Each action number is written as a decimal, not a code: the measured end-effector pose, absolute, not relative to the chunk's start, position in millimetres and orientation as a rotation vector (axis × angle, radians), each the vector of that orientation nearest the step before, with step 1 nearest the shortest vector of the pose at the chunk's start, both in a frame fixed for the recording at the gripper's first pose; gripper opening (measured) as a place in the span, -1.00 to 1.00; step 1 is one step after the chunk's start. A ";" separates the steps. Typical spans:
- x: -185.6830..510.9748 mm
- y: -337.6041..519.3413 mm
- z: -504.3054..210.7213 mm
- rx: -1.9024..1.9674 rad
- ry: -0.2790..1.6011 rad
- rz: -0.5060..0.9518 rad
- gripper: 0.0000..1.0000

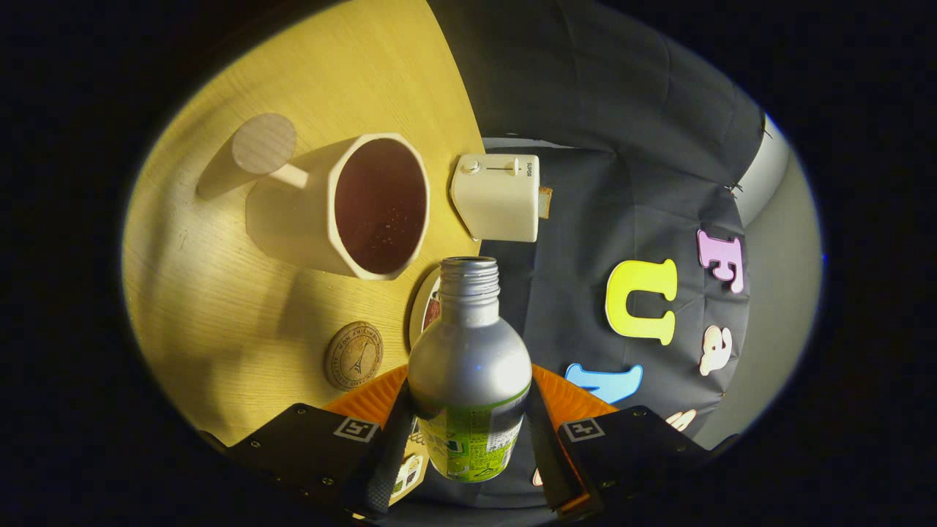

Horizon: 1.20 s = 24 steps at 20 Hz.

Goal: Take the bottle from table, then pour the juice into the cup, finally place the bottle on the coaster

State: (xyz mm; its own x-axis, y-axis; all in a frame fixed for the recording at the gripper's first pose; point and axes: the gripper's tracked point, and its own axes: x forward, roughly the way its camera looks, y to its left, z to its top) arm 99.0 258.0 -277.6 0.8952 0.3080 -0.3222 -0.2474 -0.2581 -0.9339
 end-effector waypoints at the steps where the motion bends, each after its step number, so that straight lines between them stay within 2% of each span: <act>1: 98.6 257.4 -276.7 -1.762 -0.048 0.530 0.52; 24: 111.6 266.3 -237.4 -1.875 -0.159 0.551 0.52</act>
State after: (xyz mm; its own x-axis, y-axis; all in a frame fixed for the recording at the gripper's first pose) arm 111.6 266.3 -237.4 0.8821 0.3667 -0.2958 -0.1531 -0.3707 -0.9160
